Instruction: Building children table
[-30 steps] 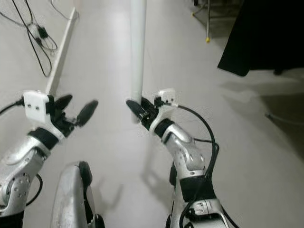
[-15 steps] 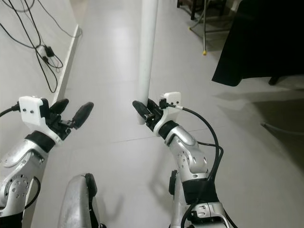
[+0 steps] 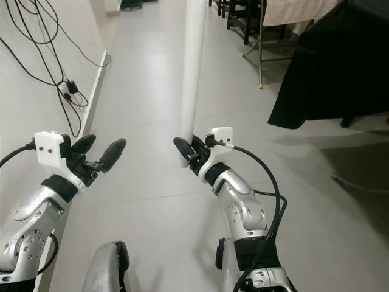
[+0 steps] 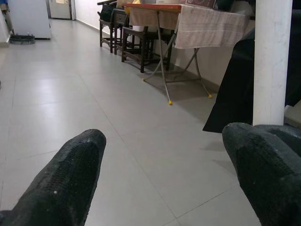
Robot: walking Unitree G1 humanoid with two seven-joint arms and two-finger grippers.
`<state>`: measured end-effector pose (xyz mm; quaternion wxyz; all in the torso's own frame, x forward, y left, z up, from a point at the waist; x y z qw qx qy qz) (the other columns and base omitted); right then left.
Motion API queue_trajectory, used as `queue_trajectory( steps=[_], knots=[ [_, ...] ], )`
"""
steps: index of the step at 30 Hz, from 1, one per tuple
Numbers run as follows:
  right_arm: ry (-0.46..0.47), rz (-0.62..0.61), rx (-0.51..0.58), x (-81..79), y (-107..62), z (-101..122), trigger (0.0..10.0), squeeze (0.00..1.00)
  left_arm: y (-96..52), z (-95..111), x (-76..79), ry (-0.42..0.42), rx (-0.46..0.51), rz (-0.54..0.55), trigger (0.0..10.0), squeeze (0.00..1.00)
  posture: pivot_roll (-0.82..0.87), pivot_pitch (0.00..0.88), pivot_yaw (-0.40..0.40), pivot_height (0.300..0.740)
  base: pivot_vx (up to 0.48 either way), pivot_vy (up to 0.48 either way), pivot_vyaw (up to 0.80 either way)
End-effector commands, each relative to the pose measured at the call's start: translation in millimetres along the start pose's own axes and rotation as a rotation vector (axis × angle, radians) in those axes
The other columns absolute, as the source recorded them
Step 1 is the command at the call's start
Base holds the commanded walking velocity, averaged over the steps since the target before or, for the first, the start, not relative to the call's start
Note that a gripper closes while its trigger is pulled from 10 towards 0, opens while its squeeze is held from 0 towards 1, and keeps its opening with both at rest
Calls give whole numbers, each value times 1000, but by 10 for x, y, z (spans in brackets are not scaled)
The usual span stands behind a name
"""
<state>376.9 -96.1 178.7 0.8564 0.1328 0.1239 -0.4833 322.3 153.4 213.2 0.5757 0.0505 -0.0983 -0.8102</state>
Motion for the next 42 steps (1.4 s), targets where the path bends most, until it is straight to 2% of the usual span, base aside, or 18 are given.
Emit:
queue_trajectory(
  steps=[1, 25, 31, 34, 42],
  knots=[
    [5, -1, 11, -25, -7, -34, 10000, 0, -32, -123, -10, -8, -34, 7, 10000, 0, 31, 47, 44, 570, 0, 0, 0],
    [21, 8, 12, -83, 9, -78, 10000, 0, -27, -131, -47, -1, -35, 10, 10000, 0, 56, 51, 51, 650, 0, 0, 0],
    [14, 21, 7, -112, 23, -94, 10000, 0, 9, -175, 30, -15, -38, -4, 10000, 0, 57, 48, 46, 680, 0, 0, 0],
    [8, 28, 5, -136, 33, -96, 10000, 0, 27, -225, 133, -30, -46, -27, 10000, 0, 55, 47, 45, 700, 0, 0, 0],
    [-2, 37, 2, -144, 39, -96, 10000, 0, 48, -210, 139, -31, -40, -29, 10000, 0, 55, 45, 42, 740, 0, 0, 0]
  ],
)
Point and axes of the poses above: a point about 5 cm out from each wrist's last joint towards the gripper, its own y axis pointing out of the wrist towards the gripper, its own z axis along the axis of the wrist's last joint, x = y × z, the point moved 5 cm from there along y, pointing out of the wrist towards the gripper, and after that the axes turned 6 degrees about y, right-handed, at the moved point
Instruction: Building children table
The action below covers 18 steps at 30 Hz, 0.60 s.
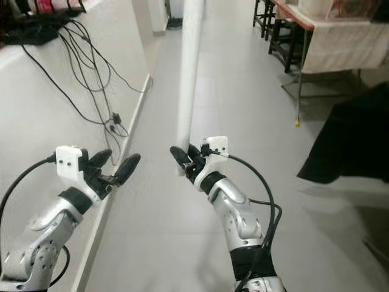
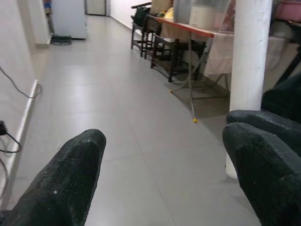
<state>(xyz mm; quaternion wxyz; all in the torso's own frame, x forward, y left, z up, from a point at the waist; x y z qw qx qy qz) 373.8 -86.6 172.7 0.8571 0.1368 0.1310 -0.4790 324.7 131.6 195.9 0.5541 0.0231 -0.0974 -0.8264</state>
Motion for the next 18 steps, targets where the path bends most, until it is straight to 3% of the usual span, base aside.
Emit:
queue_trajectory(
  steps=[1, 18],
  knots=[
    [-19, 30, 3, -74, 25, -6, 10000, 0, -7, -12, -53, 18, -6, 20, 10000, 0, 55, 45, 42, 740, 0, 0, 0],
    [-39, 42, 2, -80, 10, -3, 10000, 0, 21, 75, -52, 22, 22, 14, 10000, 0, 52, 44, 39, 740, 0, 0, 0]
  ],
)
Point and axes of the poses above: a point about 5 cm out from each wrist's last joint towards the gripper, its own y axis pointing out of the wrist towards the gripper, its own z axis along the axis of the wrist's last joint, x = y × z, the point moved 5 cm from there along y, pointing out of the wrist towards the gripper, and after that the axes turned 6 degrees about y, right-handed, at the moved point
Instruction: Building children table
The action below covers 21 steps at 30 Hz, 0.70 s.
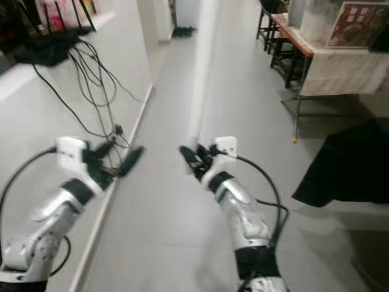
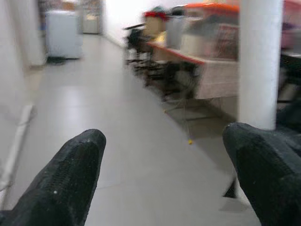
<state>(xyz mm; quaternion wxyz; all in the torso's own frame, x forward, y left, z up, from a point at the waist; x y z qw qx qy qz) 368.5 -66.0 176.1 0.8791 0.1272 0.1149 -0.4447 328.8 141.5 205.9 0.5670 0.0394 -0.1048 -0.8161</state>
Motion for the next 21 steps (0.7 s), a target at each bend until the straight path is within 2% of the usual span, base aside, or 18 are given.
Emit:
queue_trajectory(
  steps=[1, 7, 14, 16, 19, 20, 21],
  knots=[
    [-8, -42, 17, 124, -72, 39, 10000, 0, -2, -31, 50, 0, -10, -17, 10000, 0, 52, 44, 39, 740, 0, 0, 0],
    [-13, -45, 17, 144, -92, 37, 10000, 0, 4, -23, 54, 1, -8, -20, 10000, 0, 53, 40, 38, 740, 0, 0, 0],
    [-22, -46, 16, 155, -102, 37, 10000, 0, 39, 122, 32, 14, 29, -31, 10000, 0, 54, 36, 38, 740, 0, 0, 0],
    [-31, -43, 22, 159, -111, 45, 10000, 0, 52, 194, 21, 16, 48, -36, 10000, 0, 54, 35, 38, 740, 0, 0, 0],
    [-123, -52, 17, 198, -154, 42, 10000, 0, 101, 558, 3, -48, 153, -83, 10000, 0, 54, 29, 38, 740, 0, 0, 0],
    [-123, -52, 17, 198, -154, 42, 10000, 0, 101, 558, 3, -48, 153, -83, 10000, 0, 54, 29, 38, 740, 0, 0, 0],
    [-151, -53, 8, 207, -159, 29, 10000, 0, 109, 641, 12, -67, 176, -103, 10000, 0, 54, 29, 38, 740, 0, 0, 0]
  ],
)
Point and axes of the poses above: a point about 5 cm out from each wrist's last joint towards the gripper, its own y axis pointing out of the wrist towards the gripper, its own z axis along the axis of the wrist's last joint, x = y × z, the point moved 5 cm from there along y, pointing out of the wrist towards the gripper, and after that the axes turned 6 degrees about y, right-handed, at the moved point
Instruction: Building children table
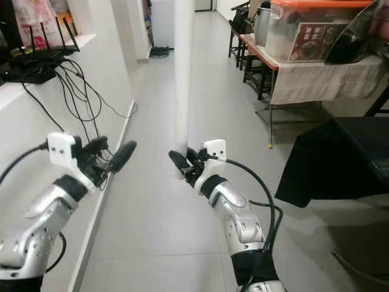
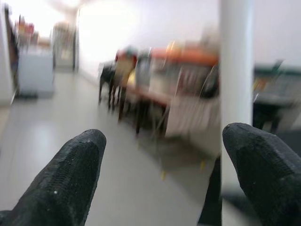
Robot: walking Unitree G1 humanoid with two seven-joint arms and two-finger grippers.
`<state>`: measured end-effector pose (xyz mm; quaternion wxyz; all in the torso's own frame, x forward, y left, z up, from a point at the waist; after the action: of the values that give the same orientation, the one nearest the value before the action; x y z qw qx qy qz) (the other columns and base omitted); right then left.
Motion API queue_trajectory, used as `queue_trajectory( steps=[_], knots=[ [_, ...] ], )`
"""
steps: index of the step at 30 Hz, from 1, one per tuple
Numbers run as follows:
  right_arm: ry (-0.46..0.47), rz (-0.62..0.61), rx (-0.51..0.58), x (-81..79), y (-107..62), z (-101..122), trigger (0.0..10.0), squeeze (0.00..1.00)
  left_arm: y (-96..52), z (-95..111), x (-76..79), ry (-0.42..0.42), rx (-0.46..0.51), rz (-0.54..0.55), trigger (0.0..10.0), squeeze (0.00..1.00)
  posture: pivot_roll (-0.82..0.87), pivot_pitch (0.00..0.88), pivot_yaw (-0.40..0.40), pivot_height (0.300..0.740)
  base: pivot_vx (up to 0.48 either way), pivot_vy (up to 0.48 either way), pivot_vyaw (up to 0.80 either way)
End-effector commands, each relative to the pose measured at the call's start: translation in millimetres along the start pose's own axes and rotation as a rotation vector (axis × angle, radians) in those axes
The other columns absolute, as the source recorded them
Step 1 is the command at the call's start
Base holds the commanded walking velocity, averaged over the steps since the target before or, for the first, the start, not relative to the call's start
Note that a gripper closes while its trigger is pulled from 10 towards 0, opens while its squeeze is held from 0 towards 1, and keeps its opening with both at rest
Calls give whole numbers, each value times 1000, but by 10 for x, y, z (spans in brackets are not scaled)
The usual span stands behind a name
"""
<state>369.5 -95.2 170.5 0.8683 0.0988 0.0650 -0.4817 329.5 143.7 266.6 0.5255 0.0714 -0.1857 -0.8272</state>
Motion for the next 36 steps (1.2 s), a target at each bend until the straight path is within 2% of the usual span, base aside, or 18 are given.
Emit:
queue_trajectory(
  steps=[1, 3, 4, 7, 9, 11, 15, 23, 24, 26, 30, 33, 36],
  knots=[
    [-31, 15, 4, -38, 4, -9, 10000, 0, -14, 50, 6, -19, 7, -20, 10000, 0, 54, 29, 38, 740, 0, 0, 0],
    [-108, 27, -10, -38, -2, -22, 10000, 0, 13, 209, 81, -63, 44, -100, 10000, 0, 53, 28, 38, 740, 0, 0, 0],
    [-108, 27, -10, -38, -2, -22, 10000, 0, 13, 209, 81, -63, 44, -100, 10000, 0, 53, 28, 38, 740, 0, 0, 0],
    [-204, 77, -9, -99, -9, 2, 10000, 0, 20, 314, 174, -120, 56, -210, 10000, 0, 52, 29, 43, 740, 0, 0, 0],
    [-215, 92, -5, -124, -10, 11, 10000, 0, 17, 317, 194, -130, 53, -234, 10000, 0, 52, 29, 43, 740, 0, 0, 0],
    [-215, 92, -5, -124, -10, 11, 10000, 0, 17, 317, 194, -130, 53, -234, 10000, 0, 52, 29, 43, 740, 0, 0, 0],
    [-253, 157, 23, -244, -12, 63, 10000, 0, 61, 318, 222, -174, 44, -262, 10000, 0, 49, 34, 49, 740, 0, 0, 0],
    [-256, 211, 58, -351, -29, 99, 10000, 0, 123, 342, 257, -210, 59, -268, 10000, 0, 49, 37, 49, 740, 0, 0, 0],
    [-262, 232, 68, -391, -37, 110, 10000, 0, 148, 361, 269, -237, 70, -270, 10000, 0, 46, 39, 48, 740, 0, 0, 0],
    [-305, 288, 73, -476, -47, 114, 10000, 0, 162, 389, 306, -280, 78, -295, 10000, 0, 46, 41, 50, 740, 0, 0, 0],
    [-331, 340, 98, -555, -47, 161, 10000, 0, 160, 395, 317, -292, 69, -314, 10000, 0, 47, 41, 53, 740, 0, 0, 0],
    [-385, 392, 79, -622, -45, 143, 10000, 0, 163, 412, 324, -298, 64, -335, 10000, 0, 49, 41, 54, 740, 0, 0, 0],
    [-401, 402, 72, -631, -45, 132, 10000, 0, 160, 419, 339, -300, 63, -348, 10000, 0, 49, 41, 54, 740, 0, 0, 0]
  ],
)
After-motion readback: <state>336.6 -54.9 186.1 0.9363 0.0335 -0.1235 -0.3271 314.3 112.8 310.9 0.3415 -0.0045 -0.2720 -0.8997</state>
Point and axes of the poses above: a point about 5 cm out from each wrist's last joint towards the gripper, its own y axis pointing out of the wrist towards the gripper, its own z axis along the axis of the wrist's last joint, x = y × z, the point moved 5 cm from there along y, pointing out of the wrist towards the gripper, and after that the axes turned 6 degrees about y, right-handed, at the moved point
